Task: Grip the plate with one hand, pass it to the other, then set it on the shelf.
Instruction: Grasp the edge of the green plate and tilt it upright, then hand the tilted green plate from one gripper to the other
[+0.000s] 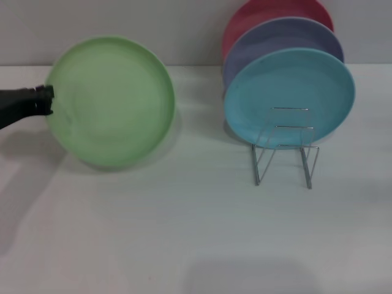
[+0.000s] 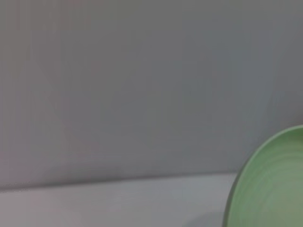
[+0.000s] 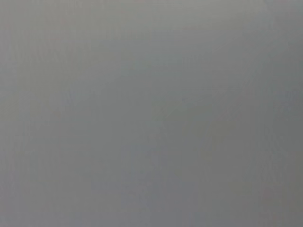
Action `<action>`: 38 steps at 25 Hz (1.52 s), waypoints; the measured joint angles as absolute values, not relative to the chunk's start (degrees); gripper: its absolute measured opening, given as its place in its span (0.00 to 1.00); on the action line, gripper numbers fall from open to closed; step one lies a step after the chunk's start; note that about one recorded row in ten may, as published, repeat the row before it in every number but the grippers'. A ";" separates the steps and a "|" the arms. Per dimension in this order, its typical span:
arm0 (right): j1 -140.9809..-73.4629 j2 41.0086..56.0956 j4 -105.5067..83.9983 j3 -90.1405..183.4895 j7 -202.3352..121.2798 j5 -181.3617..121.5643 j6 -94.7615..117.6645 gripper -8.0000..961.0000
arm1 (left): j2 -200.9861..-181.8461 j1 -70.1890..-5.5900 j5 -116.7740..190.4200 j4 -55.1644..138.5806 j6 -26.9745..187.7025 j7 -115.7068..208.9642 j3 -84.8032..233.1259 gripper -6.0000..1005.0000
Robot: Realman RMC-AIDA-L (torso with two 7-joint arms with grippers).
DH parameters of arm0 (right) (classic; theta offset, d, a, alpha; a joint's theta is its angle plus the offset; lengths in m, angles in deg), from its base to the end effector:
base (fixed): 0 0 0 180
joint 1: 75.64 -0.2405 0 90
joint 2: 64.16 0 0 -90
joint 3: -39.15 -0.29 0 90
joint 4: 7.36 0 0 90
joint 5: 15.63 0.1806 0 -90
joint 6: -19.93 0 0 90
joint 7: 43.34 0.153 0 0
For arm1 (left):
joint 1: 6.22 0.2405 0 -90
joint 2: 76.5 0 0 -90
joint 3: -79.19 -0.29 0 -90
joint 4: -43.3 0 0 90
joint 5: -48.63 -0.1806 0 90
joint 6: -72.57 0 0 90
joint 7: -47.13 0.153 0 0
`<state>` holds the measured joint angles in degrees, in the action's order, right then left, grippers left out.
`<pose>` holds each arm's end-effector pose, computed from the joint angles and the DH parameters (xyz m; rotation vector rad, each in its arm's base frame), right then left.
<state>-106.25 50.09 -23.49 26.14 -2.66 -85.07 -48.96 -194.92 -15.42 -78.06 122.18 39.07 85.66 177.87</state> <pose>0.3908 0.3528 0.1625 -0.9844 0.6144 0.9415 -0.2878 0.3500 0.0306 -1.9127 -0.9417 -0.3507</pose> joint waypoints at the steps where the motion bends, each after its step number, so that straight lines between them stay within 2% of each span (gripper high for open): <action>1: -106.32 50.03 -23.49 26.14 -2.66 -85.06 -48.53 0.61 | -194.92 -15.42 -78.06 122.18 39.07 85.66 177.87 0.04; 9: -106.64 49.86 -24.55 26.14 -2.96 -85.07 -46.82 0.61 | -194.74 -11.35 -74.24 119.05 70.41 94.76 163.64 0.04; 16: -106.52 49.83 -25.02 26.14 -2.70 -85.23 -46.43 0.61 | -194.61 -11.47 -81.41 112.08 96.47 95.02 152.86 0.04; 26: -106.19 49.86 -25.29 26.14 -2.98 -85.29 -45.54 0.62 | -194.55 -15.08 -102.03 93.54 120.90 59.81 147.99 0.04; 31: -105.09 51.15 -25.72 26.74 -2.93 -85.55 -48.18 0.61 | -194.50 -16.49 -106.34 85.46 128.47 44.16 148.03 0.04; 35: -103.04 53.72 -25.87 27.81 -3.12 -85.59 -54.80 0.62 | -195.11 -18.09 -107.10 78.62 134.70 38.08 147.58 0.04; 38: -100.43 54.88 -24.37 29.95 -3.10 -85.63 -60.78 0.62 | -195.49 -18.23 -106.36 77.40 135.41 37.76 146.27 0.04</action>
